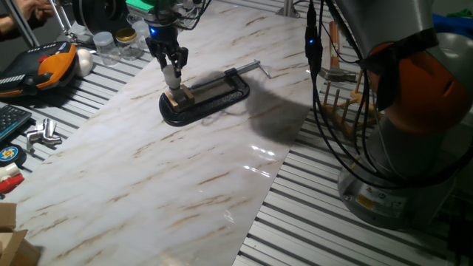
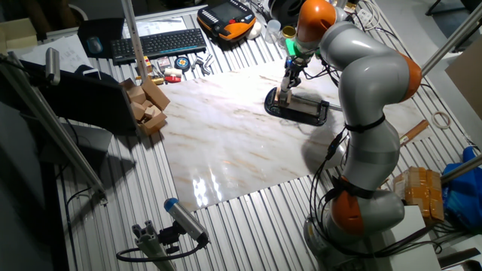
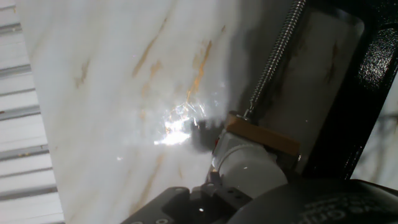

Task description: Take out the light bulb by rotating it

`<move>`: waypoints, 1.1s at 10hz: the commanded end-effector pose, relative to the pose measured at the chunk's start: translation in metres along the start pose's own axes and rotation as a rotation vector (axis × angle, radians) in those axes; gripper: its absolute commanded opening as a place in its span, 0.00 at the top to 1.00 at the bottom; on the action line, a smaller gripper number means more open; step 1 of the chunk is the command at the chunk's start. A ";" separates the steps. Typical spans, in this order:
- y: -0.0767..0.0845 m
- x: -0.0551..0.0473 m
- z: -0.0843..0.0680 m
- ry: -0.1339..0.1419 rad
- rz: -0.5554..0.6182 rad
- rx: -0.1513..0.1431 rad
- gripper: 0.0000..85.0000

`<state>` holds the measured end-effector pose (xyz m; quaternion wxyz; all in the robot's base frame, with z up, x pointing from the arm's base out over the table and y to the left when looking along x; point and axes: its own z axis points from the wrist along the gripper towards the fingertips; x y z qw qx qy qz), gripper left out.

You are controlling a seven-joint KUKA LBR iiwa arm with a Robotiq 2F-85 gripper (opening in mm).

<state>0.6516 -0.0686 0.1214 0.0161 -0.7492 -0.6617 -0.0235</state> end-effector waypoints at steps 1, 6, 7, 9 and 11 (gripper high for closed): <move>0.000 0.000 0.000 -0.001 -0.020 0.000 1.00; -0.001 0.000 0.000 -0.005 -0.173 0.003 1.00; -0.001 0.000 0.000 -0.005 -0.205 0.000 1.00; -0.001 0.000 0.001 0.003 -0.276 0.001 1.00; -0.001 0.001 0.000 0.005 -0.336 0.009 1.00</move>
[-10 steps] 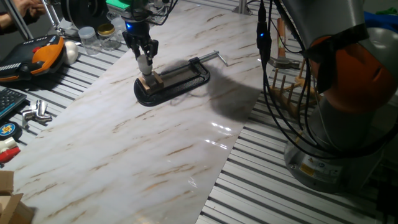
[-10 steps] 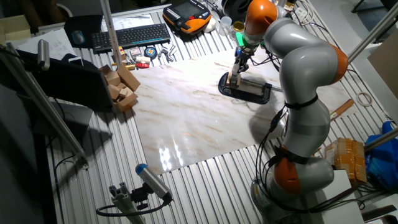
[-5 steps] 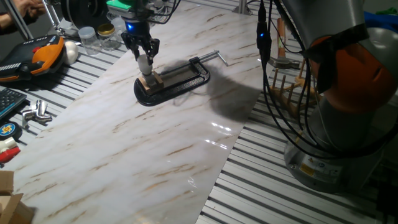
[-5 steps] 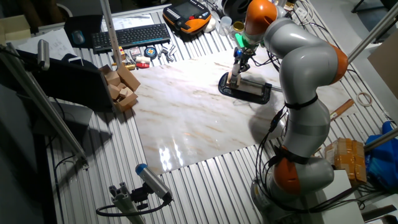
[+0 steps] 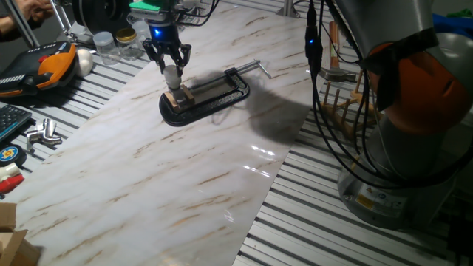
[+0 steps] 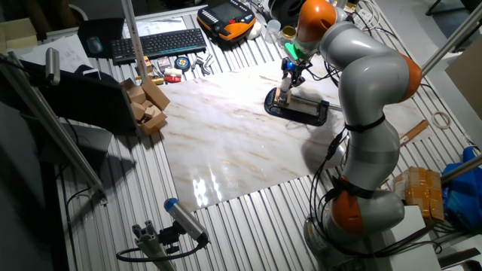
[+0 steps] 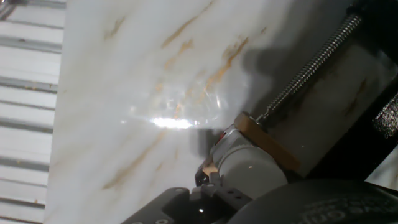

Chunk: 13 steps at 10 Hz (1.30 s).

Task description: Take out the light bulb by rotating it

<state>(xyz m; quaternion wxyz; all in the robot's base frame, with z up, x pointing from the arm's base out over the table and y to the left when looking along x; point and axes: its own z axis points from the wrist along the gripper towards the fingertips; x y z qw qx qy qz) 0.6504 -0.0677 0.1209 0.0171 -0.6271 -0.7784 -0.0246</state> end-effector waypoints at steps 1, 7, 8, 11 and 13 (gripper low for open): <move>0.000 0.000 0.000 0.001 -0.027 0.004 1.00; 0.000 0.001 0.000 -0.029 -0.174 -0.009 1.00; 0.000 0.001 0.000 -0.027 -0.197 -0.010 1.00; 0.000 0.002 0.000 -0.028 -0.291 -0.010 1.00; 0.000 0.002 0.000 -0.030 -0.329 -0.009 1.00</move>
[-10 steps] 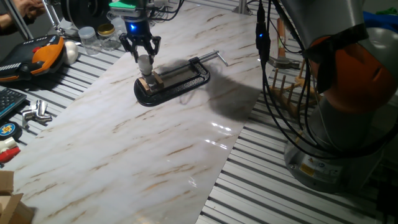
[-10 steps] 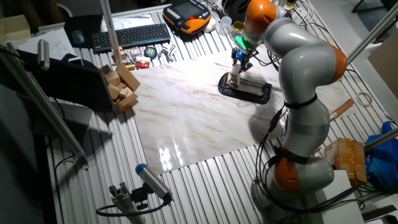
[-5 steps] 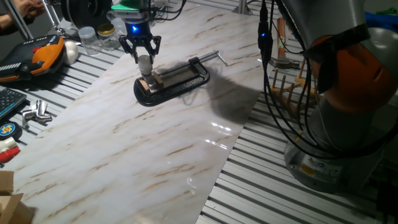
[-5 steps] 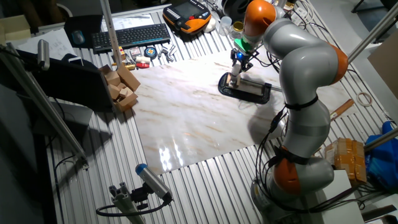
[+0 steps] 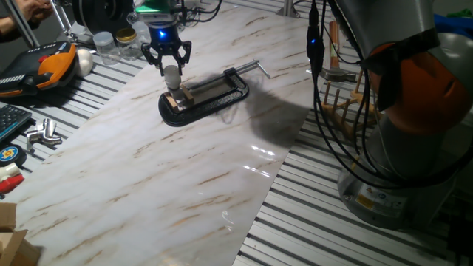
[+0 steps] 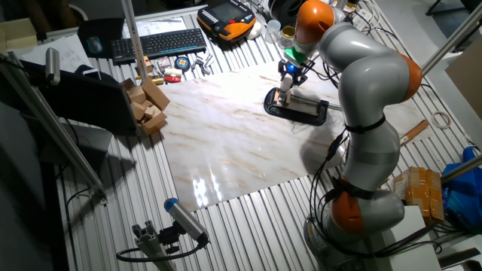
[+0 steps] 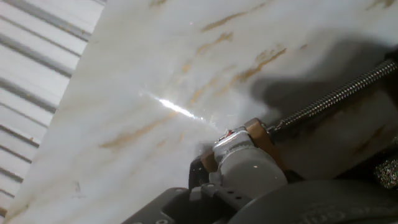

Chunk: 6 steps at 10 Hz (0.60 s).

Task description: Take out the light bulb by rotating it

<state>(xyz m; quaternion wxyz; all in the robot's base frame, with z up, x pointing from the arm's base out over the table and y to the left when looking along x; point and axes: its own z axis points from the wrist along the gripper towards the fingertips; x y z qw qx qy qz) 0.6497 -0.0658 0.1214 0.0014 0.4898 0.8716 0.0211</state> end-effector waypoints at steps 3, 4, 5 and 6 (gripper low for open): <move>0.000 0.000 -0.001 0.003 -0.119 0.015 1.00; 0.000 0.000 -0.001 0.008 -0.147 0.022 1.00; 0.000 0.000 0.000 0.010 -0.159 0.027 1.00; 0.000 0.000 0.000 0.011 -0.161 0.031 1.00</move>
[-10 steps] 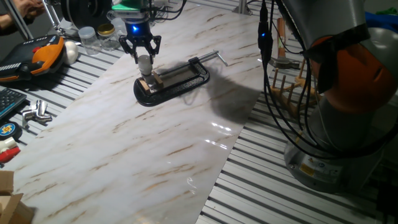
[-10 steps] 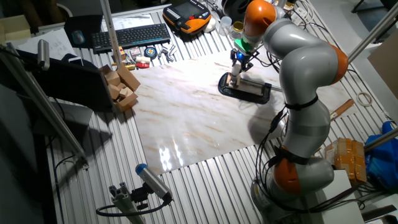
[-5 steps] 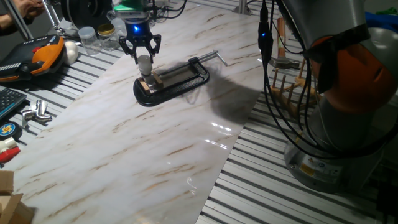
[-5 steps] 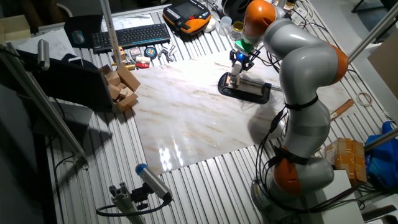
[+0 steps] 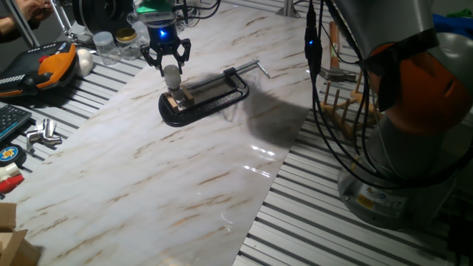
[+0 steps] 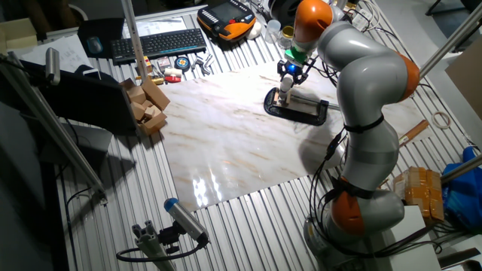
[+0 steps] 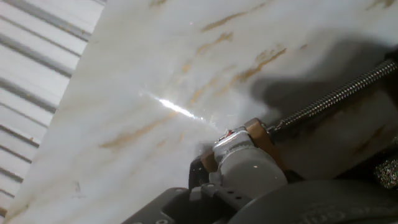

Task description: Take out the light bulb by rotating it

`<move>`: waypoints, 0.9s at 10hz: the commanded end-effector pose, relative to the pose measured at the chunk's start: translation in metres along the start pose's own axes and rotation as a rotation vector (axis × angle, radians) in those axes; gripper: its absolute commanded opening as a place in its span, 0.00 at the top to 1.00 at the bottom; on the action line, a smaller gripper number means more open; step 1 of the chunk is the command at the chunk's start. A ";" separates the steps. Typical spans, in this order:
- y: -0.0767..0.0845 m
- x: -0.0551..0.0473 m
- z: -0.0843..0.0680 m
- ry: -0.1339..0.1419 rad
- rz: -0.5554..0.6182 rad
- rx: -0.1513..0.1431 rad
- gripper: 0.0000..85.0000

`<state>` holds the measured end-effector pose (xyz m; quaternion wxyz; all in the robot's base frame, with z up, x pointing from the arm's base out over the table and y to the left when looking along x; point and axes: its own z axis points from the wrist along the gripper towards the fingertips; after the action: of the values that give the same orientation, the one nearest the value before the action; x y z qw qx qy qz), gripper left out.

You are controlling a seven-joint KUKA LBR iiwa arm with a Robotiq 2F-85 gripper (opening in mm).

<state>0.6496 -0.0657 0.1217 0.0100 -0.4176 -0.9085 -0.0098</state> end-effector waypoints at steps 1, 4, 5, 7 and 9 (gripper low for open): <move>0.000 0.000 0.000 0.004 -0.002 0.003 1.00; 0.000 0.000 0.001 0.009 -0.067 -0.003 1.00; 0.000 0.001 0.001 0.005 -0.088 -0.015 1.00; 0.000 0.001 0.002 -0.010 -0.160 -0.029 1.00; 0.000 0.001 0.001 -0.029 -0.226 -0.031 1.00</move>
<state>0.6494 -0.0649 0.1205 -0.0118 -0.3140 -0.9492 -0.0186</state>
